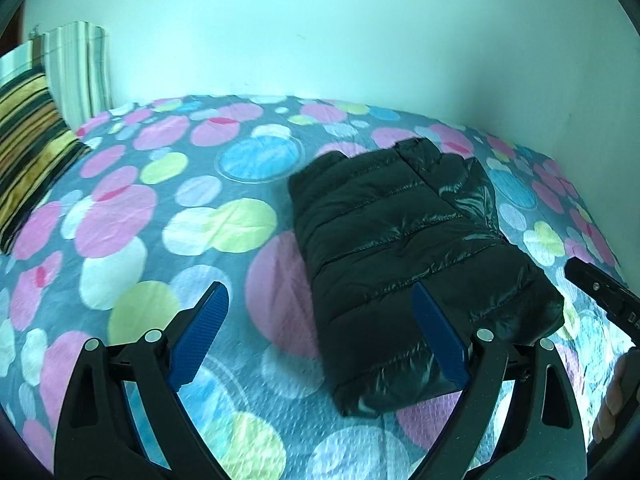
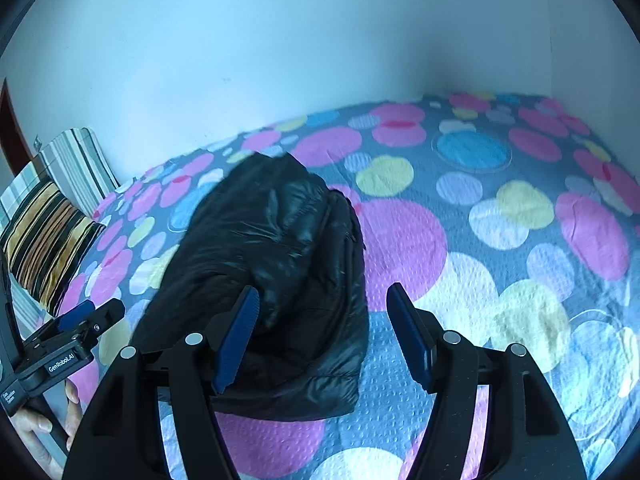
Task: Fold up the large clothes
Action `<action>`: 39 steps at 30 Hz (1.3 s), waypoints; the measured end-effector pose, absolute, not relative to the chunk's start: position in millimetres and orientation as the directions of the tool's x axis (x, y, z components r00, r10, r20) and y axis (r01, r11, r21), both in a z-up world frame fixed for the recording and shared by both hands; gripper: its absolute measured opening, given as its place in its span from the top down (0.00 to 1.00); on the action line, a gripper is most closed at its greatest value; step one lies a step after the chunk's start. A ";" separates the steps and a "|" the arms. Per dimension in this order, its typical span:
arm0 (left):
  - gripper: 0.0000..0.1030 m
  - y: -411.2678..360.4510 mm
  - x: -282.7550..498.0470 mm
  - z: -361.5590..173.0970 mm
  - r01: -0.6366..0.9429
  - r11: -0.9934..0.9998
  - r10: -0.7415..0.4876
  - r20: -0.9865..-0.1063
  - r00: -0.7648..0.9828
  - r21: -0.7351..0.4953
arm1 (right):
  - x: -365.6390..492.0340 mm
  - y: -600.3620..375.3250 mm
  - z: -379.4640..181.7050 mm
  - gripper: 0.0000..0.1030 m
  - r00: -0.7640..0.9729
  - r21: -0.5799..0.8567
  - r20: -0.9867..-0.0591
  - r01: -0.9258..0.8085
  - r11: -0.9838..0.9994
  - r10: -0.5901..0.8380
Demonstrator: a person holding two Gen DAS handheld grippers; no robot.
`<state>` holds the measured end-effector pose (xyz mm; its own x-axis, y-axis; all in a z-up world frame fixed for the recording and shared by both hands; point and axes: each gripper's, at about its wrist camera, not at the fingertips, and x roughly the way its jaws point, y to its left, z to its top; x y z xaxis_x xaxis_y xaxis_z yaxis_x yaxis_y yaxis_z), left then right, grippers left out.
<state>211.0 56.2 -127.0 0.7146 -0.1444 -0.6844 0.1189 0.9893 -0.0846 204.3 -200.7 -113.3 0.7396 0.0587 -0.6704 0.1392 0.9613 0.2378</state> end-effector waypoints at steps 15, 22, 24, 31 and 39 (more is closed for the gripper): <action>0.02 53.4 159.0 -101.1 -0.012 0.998 0.044 -0.604 0.796 0.057 | 163.1 -162.4 -85.6 0.30 0.800 0.151 -0.600 0.093 0.984 0.017; 0.02 48.6 142.6 -97.8 -0.033 0.997 0.070 -0.590 0.804 0.074 | 150.7 -154.0 -83.2 0.30 0.812 0.126 -0.583 0.085 0.988 0.004; 0.02 47.3 140.0 -97.9 -0.031 0.996 0.072 -0.592 0.803 0.080 | 147.7 -152.2 -83.3 0.30 0.815 0.122 -0.580 0.085 0.989 0.002; 0.02 45.2 133.8 -96.8 -0.043 0.996 0.084 -0.586 0.806 0.084 | 138.3 -148.3 -81.4 0.30 0.823 0.112 -0.569 0.081 0.990 -0.003; 0.02 48.5 131.2 -97.4 -0.053 0.997 0.079 -0.595 0.800 0.061 | 132.7 -146.1 -77.9 0.30 0.831 0.110 -0.557 0.083 0.990 -0.008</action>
